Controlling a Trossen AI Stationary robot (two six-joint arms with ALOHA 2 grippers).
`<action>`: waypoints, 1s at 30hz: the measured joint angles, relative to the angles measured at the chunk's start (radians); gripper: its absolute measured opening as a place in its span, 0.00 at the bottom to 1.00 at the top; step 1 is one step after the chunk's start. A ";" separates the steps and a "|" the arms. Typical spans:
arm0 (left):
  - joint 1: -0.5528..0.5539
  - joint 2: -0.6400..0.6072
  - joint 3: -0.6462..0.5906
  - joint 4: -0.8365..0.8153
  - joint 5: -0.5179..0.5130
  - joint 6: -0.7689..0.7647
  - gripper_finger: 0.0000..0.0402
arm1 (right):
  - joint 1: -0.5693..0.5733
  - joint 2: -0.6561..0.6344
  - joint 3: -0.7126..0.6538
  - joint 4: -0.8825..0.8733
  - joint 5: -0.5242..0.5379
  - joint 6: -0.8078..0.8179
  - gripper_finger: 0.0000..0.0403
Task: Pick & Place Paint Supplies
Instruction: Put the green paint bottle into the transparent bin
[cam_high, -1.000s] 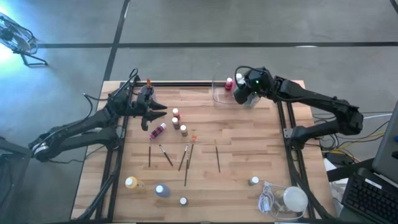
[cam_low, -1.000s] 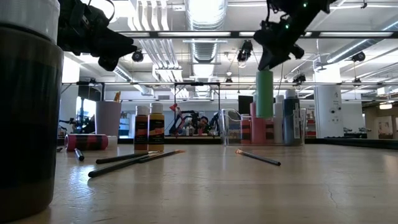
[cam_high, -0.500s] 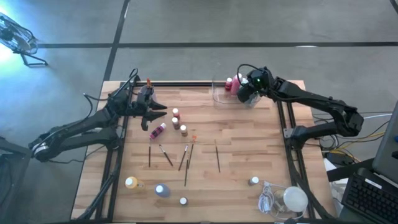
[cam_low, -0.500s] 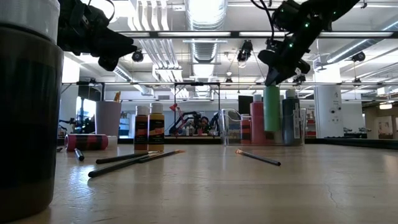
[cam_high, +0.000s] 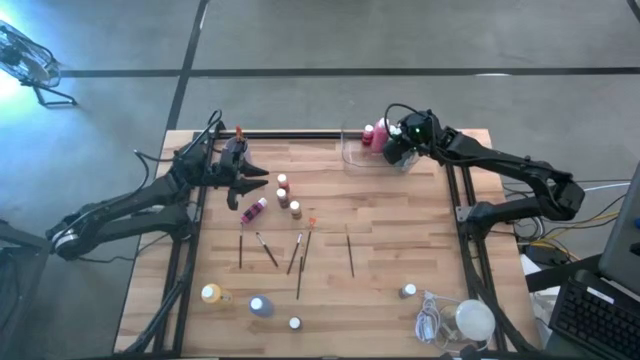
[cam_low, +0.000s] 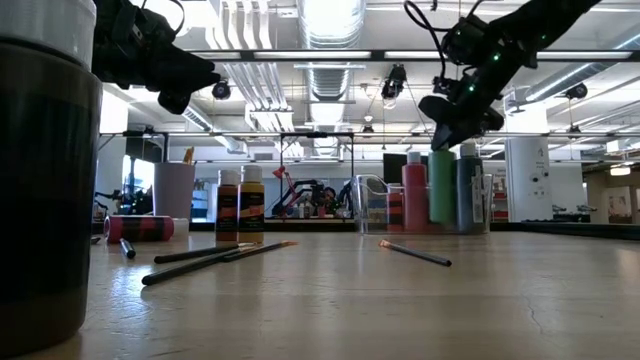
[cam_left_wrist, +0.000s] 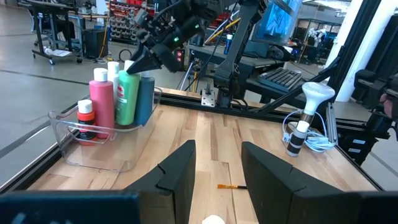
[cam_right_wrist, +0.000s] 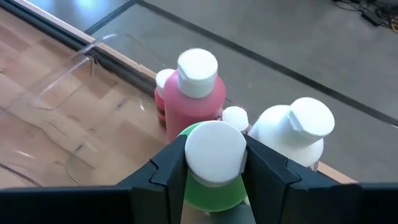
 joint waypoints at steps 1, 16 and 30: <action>0.000 0.000 0.000 0.000 0.000 0.000 0.34 | -0.003 0.000 -0.002 -0.001 0.000 0.000 0.31; 0.000 0.000 0.000 0.000 0.000 0.000 0.34 | -0.007 0.080 -0.014 0.085 0.009 -0.030 0.30; 0.000 0.000 0.000 0.000 0.000 0.001 0.34 | -0.009 0.090 0.005 0.051 0.012 -0.029 0.31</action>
